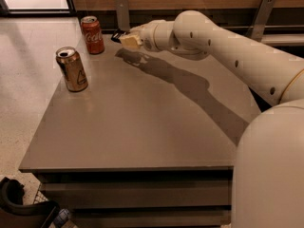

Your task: Move rxbar chocolate near coke can

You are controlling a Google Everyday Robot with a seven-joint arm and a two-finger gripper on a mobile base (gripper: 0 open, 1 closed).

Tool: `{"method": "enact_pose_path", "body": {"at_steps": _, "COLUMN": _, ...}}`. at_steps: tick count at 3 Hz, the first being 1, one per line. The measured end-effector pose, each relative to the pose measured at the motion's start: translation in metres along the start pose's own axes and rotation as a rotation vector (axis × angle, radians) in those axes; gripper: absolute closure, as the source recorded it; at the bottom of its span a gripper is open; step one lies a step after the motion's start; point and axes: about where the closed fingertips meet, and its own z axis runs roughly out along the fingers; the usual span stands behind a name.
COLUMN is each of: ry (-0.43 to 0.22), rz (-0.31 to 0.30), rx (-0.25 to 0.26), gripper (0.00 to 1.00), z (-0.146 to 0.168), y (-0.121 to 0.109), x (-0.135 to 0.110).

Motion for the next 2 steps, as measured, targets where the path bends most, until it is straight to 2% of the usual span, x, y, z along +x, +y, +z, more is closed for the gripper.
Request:
{"method": "enact_pose_path", "body": {"at_steps": 1, "ry": 0.004, "rz": -0.001, "rx": -0.001, "gripper": 0.75, "z": -0.0001, "y": 0.0, "x": 0.0004}}
{"method": "enact_pose_path", "body": {"at_steps": 2, "ry": 0.004, "rz": -0.001, "rx": -0.007, "gripper": 0.46, "z": 0.0026, "y": 0.003, "x": 0.0002}}
